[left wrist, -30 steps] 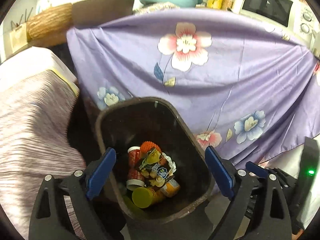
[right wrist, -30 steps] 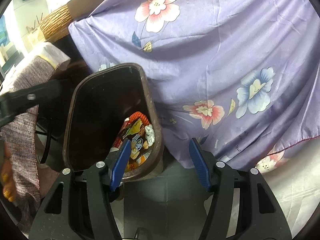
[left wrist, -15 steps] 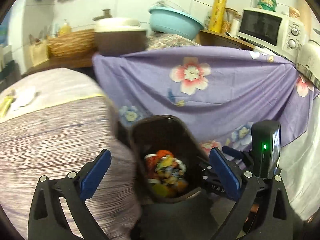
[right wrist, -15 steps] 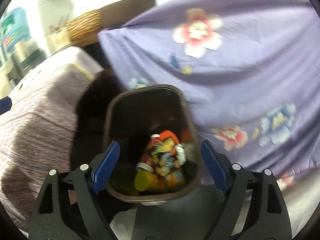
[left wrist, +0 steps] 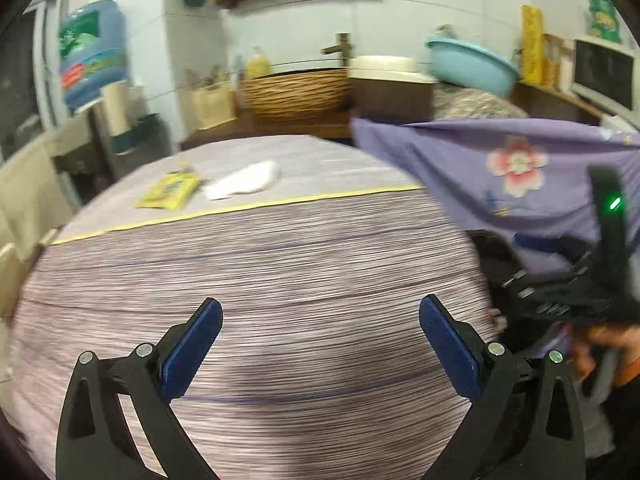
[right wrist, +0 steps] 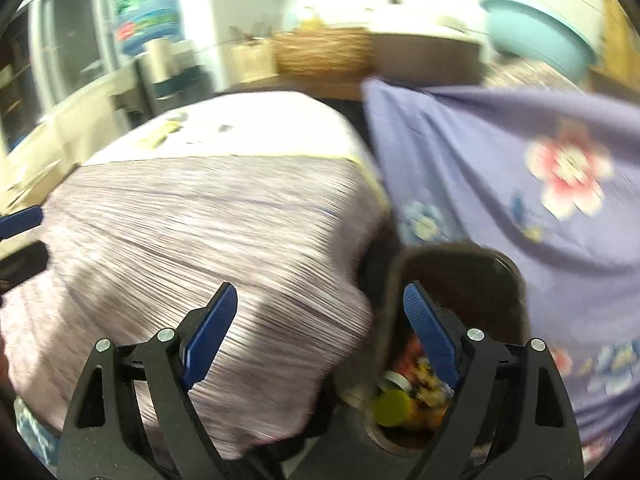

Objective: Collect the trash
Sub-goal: 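Move both tools back over the table, then grasp the large white paper towel with the right tool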

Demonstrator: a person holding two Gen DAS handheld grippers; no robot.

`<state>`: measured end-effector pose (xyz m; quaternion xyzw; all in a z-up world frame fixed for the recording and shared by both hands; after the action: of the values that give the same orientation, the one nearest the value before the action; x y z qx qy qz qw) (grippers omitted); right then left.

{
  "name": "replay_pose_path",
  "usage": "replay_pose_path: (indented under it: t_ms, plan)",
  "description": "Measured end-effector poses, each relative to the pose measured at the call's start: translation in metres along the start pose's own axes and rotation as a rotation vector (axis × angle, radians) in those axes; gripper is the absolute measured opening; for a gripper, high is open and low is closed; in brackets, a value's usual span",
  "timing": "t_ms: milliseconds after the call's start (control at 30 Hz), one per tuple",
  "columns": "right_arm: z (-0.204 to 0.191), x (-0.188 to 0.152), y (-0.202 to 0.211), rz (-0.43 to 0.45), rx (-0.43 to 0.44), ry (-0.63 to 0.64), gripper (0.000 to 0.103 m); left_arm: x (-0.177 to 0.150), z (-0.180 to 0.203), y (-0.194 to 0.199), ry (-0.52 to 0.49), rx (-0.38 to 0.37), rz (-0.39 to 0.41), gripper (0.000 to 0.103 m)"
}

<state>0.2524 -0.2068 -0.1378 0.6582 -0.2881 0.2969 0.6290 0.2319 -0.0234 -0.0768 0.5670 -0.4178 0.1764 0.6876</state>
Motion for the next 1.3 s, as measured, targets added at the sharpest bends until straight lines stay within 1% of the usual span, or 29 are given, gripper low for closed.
replay_pose_path:
  t_ms: [33, 133, 267, 367, 500, 633, 767, 867, 933, 1000, 1100, 1200, 1233, 1267, 1300]
  plan:
    - [-0.010, 0.006, 0.000, 0.004, 0.016, 0.015, 0.085, -0.001, -0.013, 0.002, 0.009, 0.020, -0.001, 0.098]
    - [-0.045, 0.025, -0.001, 0.014, 0.070, 0.065, 0.091, -0.007, -0.055, 0.008, 0.038, 0.089, -0.016, 0.098]
    - [-0.092, 0.047, -0.008, 0.010, 0.133, 0.139, 0.091, -0.011, -0.104, 0.012, 0.089, 0.135, -0.037, 0.098]
    - [-0.129, 0.062, -0.028, -0.019, 0.160, 0.220, 0.091, -0.013, -0.135, 0.011, 0.096, 0.158, -0.053, 0.098]
    - [-0.169, 0.082, -0.059, -0.050, 0.175, 0.291, 0.091, -0.020, -0.181, 0.001, 0.103, 0.199, -0.120, 0.098]
    - [-0.198, 0.108, -0.087, -0.064, 0.189, 0.312, 0.091, -0.018, -0.218, 0.001, 0.133, 0.214, -0.119, 0.097]
    - [-0.219, 0.138, -0.116, -0.057, 0.165, 0.348, 0.091, -0.015, -0.236, -0.005, 0.130, 0.237, -0.113, 0.097]
    - [-0.232, 0.154, -0.149, -0.084, 0.129, 0.391, 0.091, -0.012, -0.240, -0.016, 0.135, 0.218, -0.119, 0.098]
    - [-0.235, 0.161, -0.171, -0.107, 0.105, 0.399, 0.091, -0.009, -0.243, -0.022, 0.137, 0.207, -0.120, 0.098]
    - [-0.234, 0.170, -0.187, -0.099, 0.073, 0.412, 0.091, -0.004, -0.243, -0.030, 0.127, 0.194, -0.117, 0.098]
    - [-0.235, 0.180, -0.207, -0.115, 0.075, 0.398, 0.091, -0.001, -0.241, -0.039, 0.119, 0.179, -0.117, 0.097]
    - [-0.231, 0.182, -0.228, -0.149, 0.043, 0.393, 0.091, 0.003, -0.239, -0.047, 0.123, 0.159, -0.120, 0.098]
    - [-0.229, 0.181, -0.231, -0.155, 0.034, 0.389, 0.087, 0.004, -0.237, -0.050, 0.120, 0.152, -0.119, 0.098]
    - [-0.228, 0.183, -0.233, -0.157, 0.051, 0.369, 0.079, 0.005, -0.238, -0.051, 0.119, 0.149, -0.119, 0.097]
    - [-0.227, 0.184, -0.233, -0.163, 0.072, 0.351, 0.075, 0.007, -0.237, -0.053, 0.118, 0.146, -0.118, 0.098]
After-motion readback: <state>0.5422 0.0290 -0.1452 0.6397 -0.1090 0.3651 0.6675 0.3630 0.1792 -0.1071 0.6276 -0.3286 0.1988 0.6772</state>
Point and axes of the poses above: each gripper's, at about its wrist camera, not at the fingertips, and y roughly against the way its jaws point, z to its right, x to its top, the point moved 10 cm from there along -y, roughly the way its jaws point, and after that the axes turned 8 degrees about -x, right-handed, at the moved point
